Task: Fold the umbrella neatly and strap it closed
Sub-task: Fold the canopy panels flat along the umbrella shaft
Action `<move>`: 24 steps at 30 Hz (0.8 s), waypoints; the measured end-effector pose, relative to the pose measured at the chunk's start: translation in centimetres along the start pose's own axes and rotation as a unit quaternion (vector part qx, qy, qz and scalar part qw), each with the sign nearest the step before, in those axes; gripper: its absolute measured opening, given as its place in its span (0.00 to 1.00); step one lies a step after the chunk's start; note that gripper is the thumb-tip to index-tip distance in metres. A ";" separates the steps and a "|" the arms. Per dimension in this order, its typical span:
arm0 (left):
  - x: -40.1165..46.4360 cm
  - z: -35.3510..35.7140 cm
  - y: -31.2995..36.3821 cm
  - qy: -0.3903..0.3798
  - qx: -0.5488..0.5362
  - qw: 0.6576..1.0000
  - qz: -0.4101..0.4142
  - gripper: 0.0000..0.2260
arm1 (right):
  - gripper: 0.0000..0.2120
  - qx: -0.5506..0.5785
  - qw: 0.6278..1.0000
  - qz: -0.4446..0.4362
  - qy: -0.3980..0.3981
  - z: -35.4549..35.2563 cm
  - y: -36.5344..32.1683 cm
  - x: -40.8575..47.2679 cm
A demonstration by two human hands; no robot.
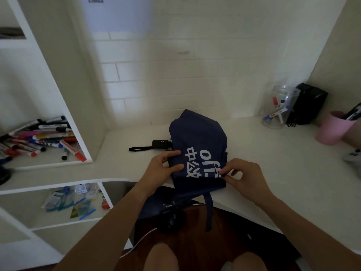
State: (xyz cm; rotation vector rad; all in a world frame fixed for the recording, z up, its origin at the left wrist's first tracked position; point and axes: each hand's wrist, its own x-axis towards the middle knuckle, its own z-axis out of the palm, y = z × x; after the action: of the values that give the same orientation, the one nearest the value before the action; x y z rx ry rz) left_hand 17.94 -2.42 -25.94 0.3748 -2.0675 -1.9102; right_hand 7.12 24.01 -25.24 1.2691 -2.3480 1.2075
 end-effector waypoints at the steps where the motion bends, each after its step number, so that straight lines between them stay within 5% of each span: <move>1: -0.1 0.0 -0.1 -0.007 0.001 1.000 -0.002 0.22 | 0.12 -0.012 1.000 -0.005 0.003 0.1 0.1 -0.2; 10: -0.3 -0.8 0.9 -0.123 -0.016 0.992 -0.009 0.33 | 0.10 -0.105 0.991 -0.078 -0.028 0.0 0.0 -0.7; 16: -0.2 -0.9 0.9 -0.163 0.014 0.986 -0.027 0.37 | 0.10 -0.097 0.992 -0.050 -0.070 -0.1 0.9 -0.6; 24: -1.3 -0.4 1.4 -0.107 0.021 0.994 -0.032 0.28 | 0.10 -0.120 0.983 -0.059 -0.128 -0.3 1.4 -0.3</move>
State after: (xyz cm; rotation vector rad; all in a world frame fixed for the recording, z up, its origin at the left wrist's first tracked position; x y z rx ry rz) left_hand 19.28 -2.15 -24.60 0.2596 -2.2577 -2.0259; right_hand 6.17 24.82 -26.00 1.5282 -2.4581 0.7361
